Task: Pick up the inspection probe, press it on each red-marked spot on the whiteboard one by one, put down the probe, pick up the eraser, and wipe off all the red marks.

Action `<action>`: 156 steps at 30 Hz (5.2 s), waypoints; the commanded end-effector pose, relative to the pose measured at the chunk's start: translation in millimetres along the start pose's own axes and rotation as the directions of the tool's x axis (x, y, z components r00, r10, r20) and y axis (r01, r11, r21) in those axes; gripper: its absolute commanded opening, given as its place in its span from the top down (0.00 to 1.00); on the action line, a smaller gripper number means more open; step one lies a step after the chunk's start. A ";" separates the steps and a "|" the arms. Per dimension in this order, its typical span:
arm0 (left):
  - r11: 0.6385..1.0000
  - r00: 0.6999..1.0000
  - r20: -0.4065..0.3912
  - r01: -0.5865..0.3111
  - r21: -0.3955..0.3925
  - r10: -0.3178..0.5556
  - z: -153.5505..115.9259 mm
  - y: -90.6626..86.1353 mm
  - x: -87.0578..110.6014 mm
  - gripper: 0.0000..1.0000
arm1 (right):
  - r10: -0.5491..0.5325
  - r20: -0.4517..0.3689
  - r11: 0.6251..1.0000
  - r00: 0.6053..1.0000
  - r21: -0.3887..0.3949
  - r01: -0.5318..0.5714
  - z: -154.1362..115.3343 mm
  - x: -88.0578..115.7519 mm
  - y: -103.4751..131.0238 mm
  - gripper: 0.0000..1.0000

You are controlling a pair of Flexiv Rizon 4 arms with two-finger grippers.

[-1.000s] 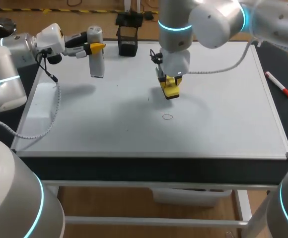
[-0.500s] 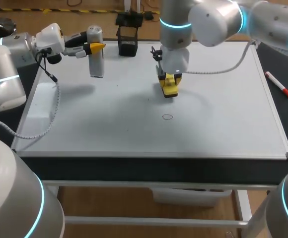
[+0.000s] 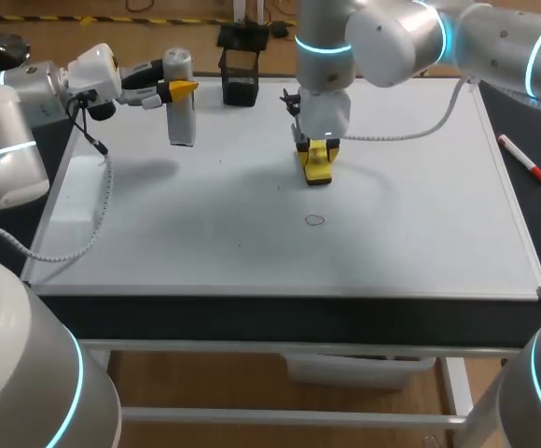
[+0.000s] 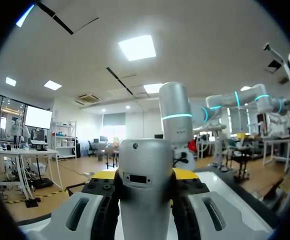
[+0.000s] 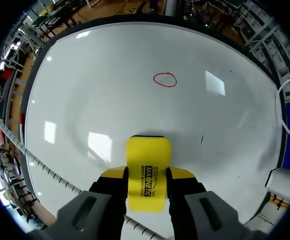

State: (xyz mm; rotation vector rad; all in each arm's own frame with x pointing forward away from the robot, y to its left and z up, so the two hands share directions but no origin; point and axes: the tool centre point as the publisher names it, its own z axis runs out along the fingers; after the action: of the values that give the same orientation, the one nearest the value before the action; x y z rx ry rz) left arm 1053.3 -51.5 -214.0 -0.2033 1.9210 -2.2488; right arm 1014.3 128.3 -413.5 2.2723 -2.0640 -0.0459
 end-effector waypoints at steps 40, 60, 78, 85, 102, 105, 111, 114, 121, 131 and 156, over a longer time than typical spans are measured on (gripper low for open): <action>1.000 1.000 0.001 -0.003 0.004 0.003 0.3 0.2 0.5 1.00 | 0.104 0.002 0.994 0.995 0.016 -0.104 -47.7 166.2 -26.2 1.00; 1.000 1.000 0.001 -0.003 0.004 0.003 0.3 0.2 0.5 1.00 | 0.088 -0.027 0.995 0.996 0.051 -0.087 -71.5 221.9 -22.9 1.00; 1.000 1.000 0.001 -0.003 0.004 0.003 0.3 0.2 0.5 1.00 | 0.089 -0.026 0.995 0.996 0.050 -0.088 -73.7 225.6 -21.2 1.00; 1.000 1.000 0.001 -0.003 0.004 0.003 0.3 0.2 0.5 1.00 | 0.089 -0.026 0.995 0.996 0.050 -0.088 -73.7 225.6 -21.2 1.00; 1.000 1.000 -0.002 -0.030 0.011 0.030 5.1 -2.4 29.8 1.00 | 0.089 -0.026 0.995 0.996 0.050 -0.088 -73.7 225.6 -21.2 1.00; 0.999 0.999 -0.002 -0.033 0.014 0.033 3.4 -0.5 35.8 1.00 | 0.089 -0.026 0.995 0.996 0.050 -0.088 -73.7 225.6 -21.2 1.00; 0.999 1.000 0.006 -0.031 0.027 0.031 0.3 4.4 50.1 1.00 | 0.089 -0.026 0.995 0.996 0.050 -0.088 -73.7 225.6 -21.2 1.00; 0.999 1.000 0.010 -0.022 0.028 0.022 -2.0 8.6 55.5 1.00 | 0.089 -0.026 0.995 0.996 0.050 -0.088 -73.7 225.6 -21.2 1.00; 0.999 1.000 0.020 -0.017 0.034 0.016 -7.2 10.1 65.4 1.00 | 0.069 -0.028 0.996 0.997 0.058 -0.068 -76.6 221.9 -18.6 1.00; 0.999 0.999 0.025 -0.021 0.037 0.020 -8.7 9.2 67.8 1.00 | -0.114 -0.037 0.991 0.993 0.067 0.116 -64.7 167.4 57.2 1.00; 0.996 0.995 -0.094 -0.008 0.086 0.016 31.5 11.5 109.2 1.00 | -0.197 -0.073 0.977 0.978 0.072 0.202 -58.0 137.7 83.5 1.00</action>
State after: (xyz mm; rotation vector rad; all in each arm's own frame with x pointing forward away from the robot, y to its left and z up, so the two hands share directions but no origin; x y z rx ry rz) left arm 949.7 -99.7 -218.6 -0.0925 1.8647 -2.3496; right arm 941.9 -18.7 -345.4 2.4962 -1.8441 0.1096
